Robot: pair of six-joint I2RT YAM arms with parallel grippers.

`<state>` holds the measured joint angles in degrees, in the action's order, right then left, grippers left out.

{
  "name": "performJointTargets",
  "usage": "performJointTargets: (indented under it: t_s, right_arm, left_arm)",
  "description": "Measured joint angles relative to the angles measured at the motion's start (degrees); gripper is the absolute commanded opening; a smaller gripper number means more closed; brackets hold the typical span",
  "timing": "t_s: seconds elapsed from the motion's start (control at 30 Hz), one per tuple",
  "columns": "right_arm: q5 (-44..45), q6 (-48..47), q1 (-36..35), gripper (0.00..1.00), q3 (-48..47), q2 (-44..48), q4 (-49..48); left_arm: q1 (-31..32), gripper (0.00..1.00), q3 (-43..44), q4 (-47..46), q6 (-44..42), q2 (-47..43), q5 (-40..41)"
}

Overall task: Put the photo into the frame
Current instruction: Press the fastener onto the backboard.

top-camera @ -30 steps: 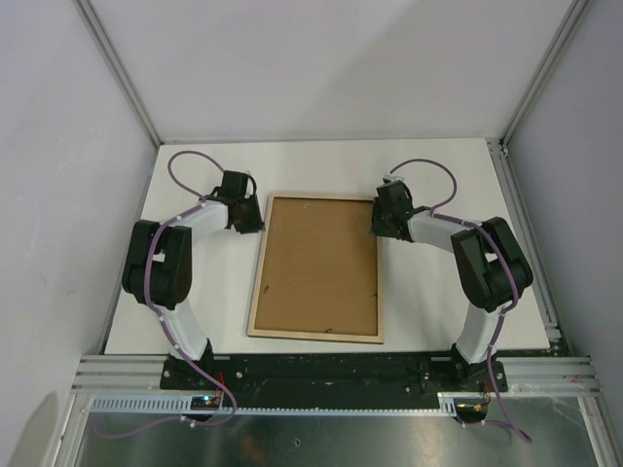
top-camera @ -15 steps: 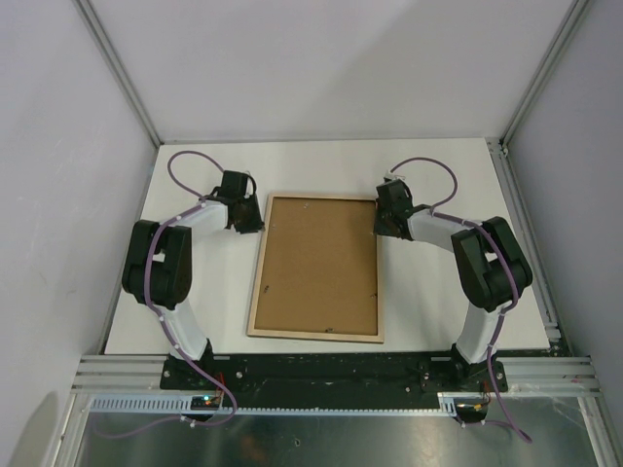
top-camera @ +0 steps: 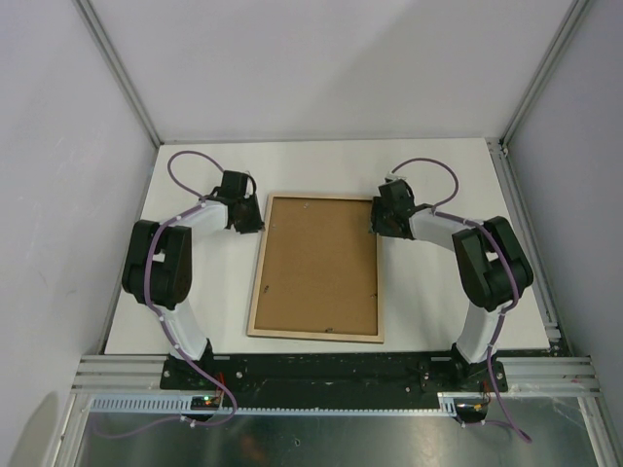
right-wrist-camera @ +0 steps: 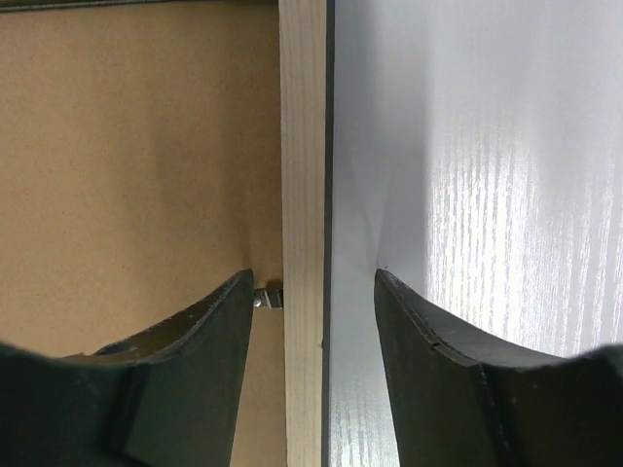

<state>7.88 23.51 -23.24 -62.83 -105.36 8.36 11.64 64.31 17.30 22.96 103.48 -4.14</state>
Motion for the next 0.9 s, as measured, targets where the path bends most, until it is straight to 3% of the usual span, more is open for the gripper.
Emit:
performJointTargets:
  t_s: [0.23,0.67,0.9]
  right_arm:
    - [-0.6,0.0,-1.0,0.57,0.0,1.2,3.4]
    - [-0.9,1.0,-4.5,0.42,6.8,8.2,5.0]
    - [-0.4,1.7,-5.0,0.17,9.4,9.8,4.7]
  left_arm:
    - [0.0,0.27,0.0,0.0,0.1,0.0,-0.1]
    - [0.0,0.27,-0.2,-0.1,0.2,-0.1,-0.1]
    - [0.5,0.28,-0.2,-0.2,0.5,-0.2,-0.1]
